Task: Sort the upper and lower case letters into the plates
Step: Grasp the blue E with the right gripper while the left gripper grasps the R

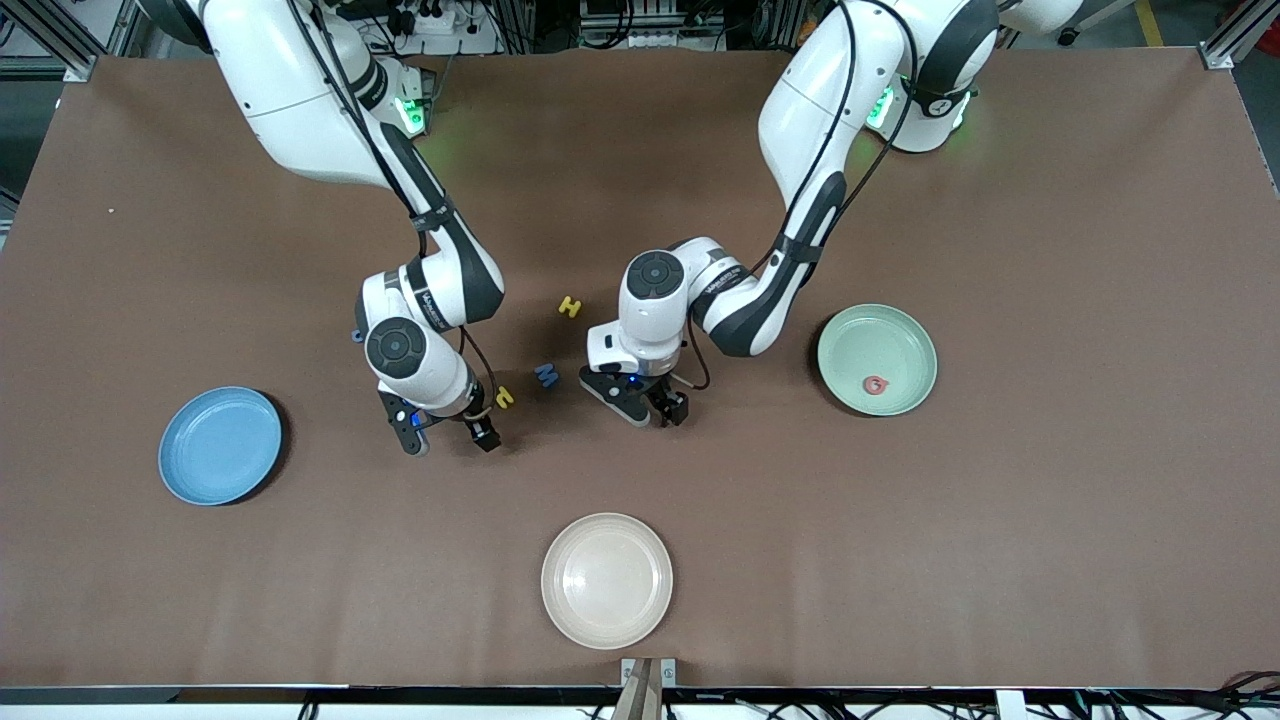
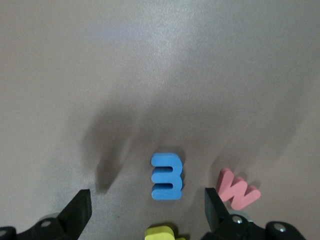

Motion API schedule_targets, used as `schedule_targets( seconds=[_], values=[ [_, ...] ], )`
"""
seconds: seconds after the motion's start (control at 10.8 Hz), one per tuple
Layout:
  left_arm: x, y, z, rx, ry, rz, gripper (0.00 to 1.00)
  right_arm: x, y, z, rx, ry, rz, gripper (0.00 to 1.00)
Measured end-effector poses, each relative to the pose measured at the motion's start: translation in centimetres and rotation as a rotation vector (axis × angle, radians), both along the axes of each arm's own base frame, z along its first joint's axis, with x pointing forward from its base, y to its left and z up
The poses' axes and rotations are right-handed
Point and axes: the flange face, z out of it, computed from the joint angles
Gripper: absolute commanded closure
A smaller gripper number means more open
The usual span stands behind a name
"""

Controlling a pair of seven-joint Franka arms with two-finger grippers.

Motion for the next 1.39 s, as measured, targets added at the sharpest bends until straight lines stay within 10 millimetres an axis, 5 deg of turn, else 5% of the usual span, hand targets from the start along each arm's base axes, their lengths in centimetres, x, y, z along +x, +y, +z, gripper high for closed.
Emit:
schedule_targets(
  seconds=[0.09, 0.18, 1.39],
  values=[
    [0.0, 0.0, 0.1, -0.001, 0.0, 0.0, 0.38, 0.1, -0.2, 0.0, -0.001, 0.0, 0.002, 0.0],
    [0.0, -0.1, 0.2, -0.002, 0.001, -0.006, 0.42, 0.1, -0.4, 0.0, -0.001, 0.0, 0.004, 0.0],
    [0.7, -0.7, 2.0, -0.078, 0.002, 0.019, 0.38, -0.1, -0.3, -1.0, -0.006, 0.012, 0.02, 0.0]
  ],
)
